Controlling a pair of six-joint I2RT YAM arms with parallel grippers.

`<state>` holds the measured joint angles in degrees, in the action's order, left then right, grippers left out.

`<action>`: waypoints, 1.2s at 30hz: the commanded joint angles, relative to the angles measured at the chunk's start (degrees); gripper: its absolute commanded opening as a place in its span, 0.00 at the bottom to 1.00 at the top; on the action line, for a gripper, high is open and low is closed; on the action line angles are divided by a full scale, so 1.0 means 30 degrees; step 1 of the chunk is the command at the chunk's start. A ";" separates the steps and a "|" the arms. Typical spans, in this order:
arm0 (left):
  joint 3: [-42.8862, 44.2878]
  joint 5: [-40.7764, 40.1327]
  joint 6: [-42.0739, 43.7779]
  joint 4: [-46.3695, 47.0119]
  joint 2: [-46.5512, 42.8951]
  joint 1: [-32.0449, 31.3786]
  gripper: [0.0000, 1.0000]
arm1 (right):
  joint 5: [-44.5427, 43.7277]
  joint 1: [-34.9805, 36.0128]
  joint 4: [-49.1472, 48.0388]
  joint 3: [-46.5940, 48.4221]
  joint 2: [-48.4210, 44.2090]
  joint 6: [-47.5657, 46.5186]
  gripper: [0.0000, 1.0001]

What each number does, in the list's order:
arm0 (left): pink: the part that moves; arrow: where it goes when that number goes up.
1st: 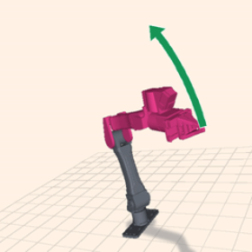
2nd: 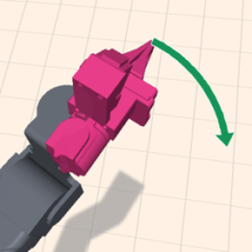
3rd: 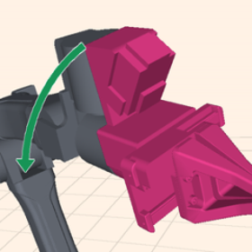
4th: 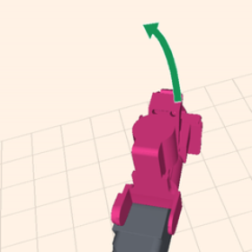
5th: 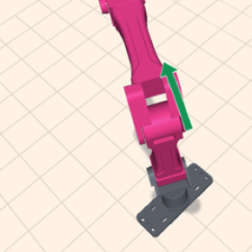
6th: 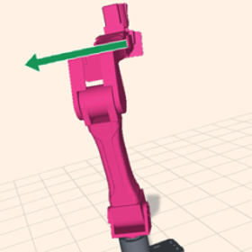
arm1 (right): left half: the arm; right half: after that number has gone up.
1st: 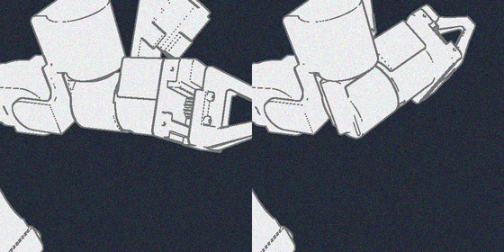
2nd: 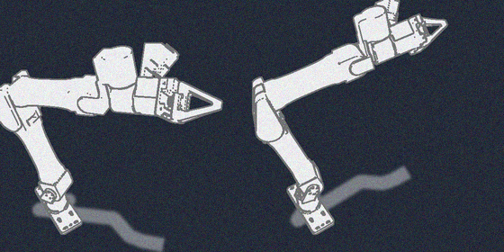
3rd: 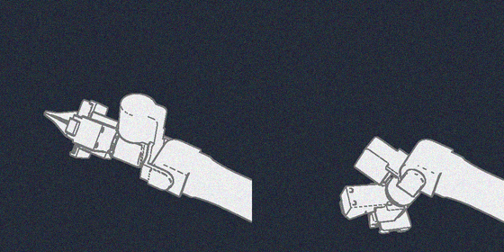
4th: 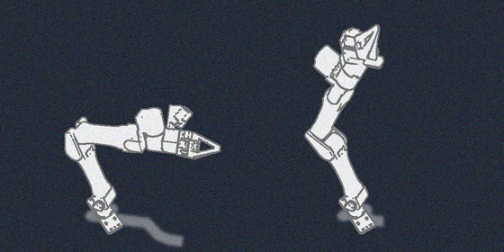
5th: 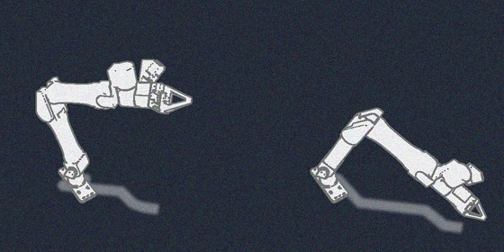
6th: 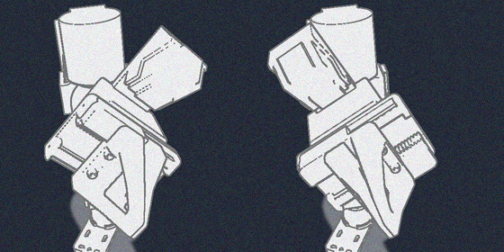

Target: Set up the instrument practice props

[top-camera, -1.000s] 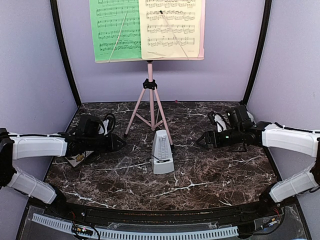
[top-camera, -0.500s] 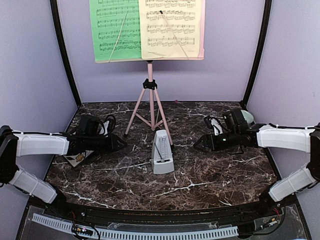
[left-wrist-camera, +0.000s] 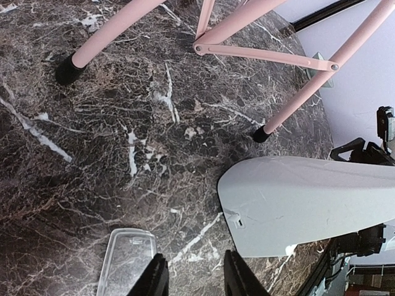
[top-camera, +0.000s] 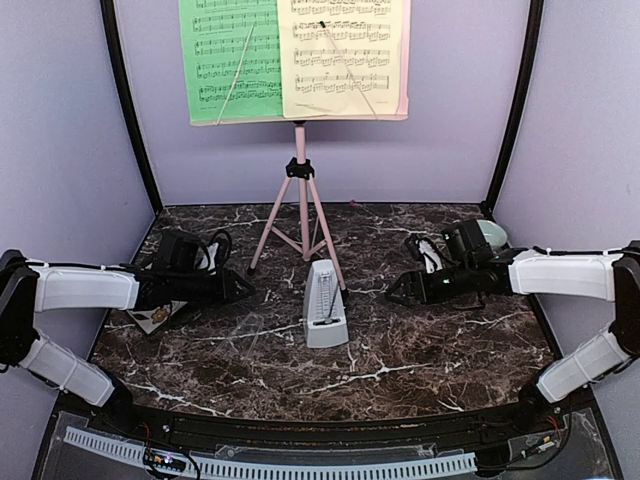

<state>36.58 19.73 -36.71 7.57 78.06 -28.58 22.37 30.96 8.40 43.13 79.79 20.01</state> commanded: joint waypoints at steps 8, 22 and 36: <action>0.0845 0.0236 0.0413 -0.0225 0.0587 0.0398 0.33 | 0.0333 -0.0310 -0.1133 0.0613 0.0596 0.0047 0.80; 0.3877 0.0446 0.1183 -0.2146 -0.0286 0.2462 0.46 | 0.0175 -0.2980 0.0024 0.3632 -0.0157 -0.0111 0.85; 0.4100 -0.3694 0.1207 -0.7127 -0.5321 0.3774 0.99 | -0.2366 -0.4052 0.1260 0.2747 -0.5414 0.1272 1.00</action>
<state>49.36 13.74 -33.04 -7.27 66.63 -17.72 19.14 19.62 11.05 53.54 68.12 22.28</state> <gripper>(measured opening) 0.988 0.993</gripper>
